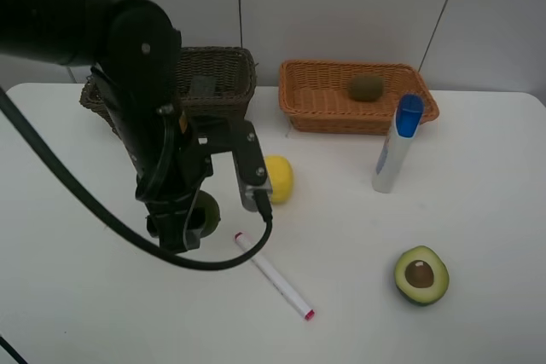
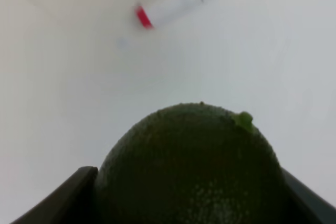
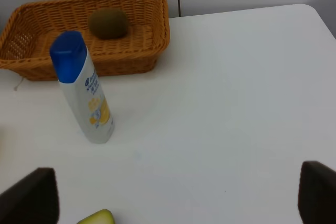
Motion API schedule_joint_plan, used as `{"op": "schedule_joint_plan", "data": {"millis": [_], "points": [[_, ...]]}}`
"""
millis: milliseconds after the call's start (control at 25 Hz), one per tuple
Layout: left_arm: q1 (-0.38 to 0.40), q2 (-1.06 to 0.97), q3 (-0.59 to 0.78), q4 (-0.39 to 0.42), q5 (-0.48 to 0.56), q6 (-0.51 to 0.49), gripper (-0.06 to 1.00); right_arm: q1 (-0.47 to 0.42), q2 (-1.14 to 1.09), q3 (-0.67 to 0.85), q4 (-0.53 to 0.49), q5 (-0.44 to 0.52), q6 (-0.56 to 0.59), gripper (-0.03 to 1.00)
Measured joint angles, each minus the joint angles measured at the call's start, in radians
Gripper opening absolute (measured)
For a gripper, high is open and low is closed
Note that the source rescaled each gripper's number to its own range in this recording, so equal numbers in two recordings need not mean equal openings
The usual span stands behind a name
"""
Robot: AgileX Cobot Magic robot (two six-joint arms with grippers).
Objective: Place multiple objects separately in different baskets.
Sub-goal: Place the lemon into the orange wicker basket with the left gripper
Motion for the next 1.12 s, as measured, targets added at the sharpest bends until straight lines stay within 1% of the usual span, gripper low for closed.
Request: {"op": "schedule_joint_plan", "data": {"millis": [80, 160, 240, 360, 440, 520, 640, 760, 840, 880, 920, 960, 1000, 1080, 1120], "points": [[0.0, -0.016, -0.114, 0.001, 0.014, -0.068, 0.58, 0.0, 0.0, 0.0, 0.0, 0.0, 0.0, 1.0], [0.003, -0.004, -0.214, 0.005, -0.034, -0.148, 0.58, 0.0, 0.0, 0.0, 0.0, 0.0, 0.0, 1.0], [0.014, 0.043, -0.317, 0.003, -0.122, -0.259, 0.58, 0.0, 0.0, 0.0, 0.0, 0.0, 0.0, 1.0], [0.041, 0.171, -0.459, 0.003, -0.276, -0.426, 0.58, 0.0, 0.0, 0.0, 0.0, 0.0, 0.0, 1.0], [0.058, 0.283, -0.559, 0.003, -0.362, -0.505, 0.58, 0.0, 0.0, 0.0, 0.0, 0.0, 0.0, 1.0], [0.07, 0.413, -0.674, 0.004, -0.421, -0.546, 0.58, 0.0, 0.0, 0.0, 0.0, 0.0, 0.0, 1.0], [0.081, 0.587, -0.844, 0.007, -0.482, -0.561, 0.58, 0.0, 0.0, 0.0, 0.0, 0.0, 0.0, 1.0], [0.083, 0.736, -1.0, 0.007, -0.501, -0.568, 0.58, 0.0, 0.0, 0.0, 0.0, 0.0, 0.0, 1.0], [0.085, 0.817, -1.077, 0.007, -0.501, -0.568, 0.58, 0.0, 0.0, 0.0, 0.0, 0.0, 0.0, 1.0], [0.088, 0.842, -1.106, 0.007, -0.501, -0.568, 0.59, 0.0, 0.0, 0.0, 0.0, 0.0, 0.0, 1.0], [0.091, 0.866, -1.128, 0.008, -0.501, -0.568, 0.67, 0.0, 0.0, 0.0, 0.0, 0.0, 0.0, 1.0], [0.093, 0.883, -1.144, 0.008, -0.501, -0.568, 0.8, 0.0, 0.0, 0.0, 0.0, 0.0, 0.0, 1.0], [0.094, 0.892, -1.153, 0.008, -0.503, -0.568, 0.89, 0.0, 0.0, 0.0, 0.0, 0.0, 0.0, 1.0], [0.095, 0.896, -1.161, 0.008, -0.509, -0.568, 0.97, 0.0, 0.0, 0.0, 0.0, 0.0, 0.0, 1.0], [0.097, 0.895, -1.163, 0.008, -0.513, -0.568, 0.99, 0.0, 0.0, 0.0, 0.0, 0.0, 0.0, 1.0]]}}
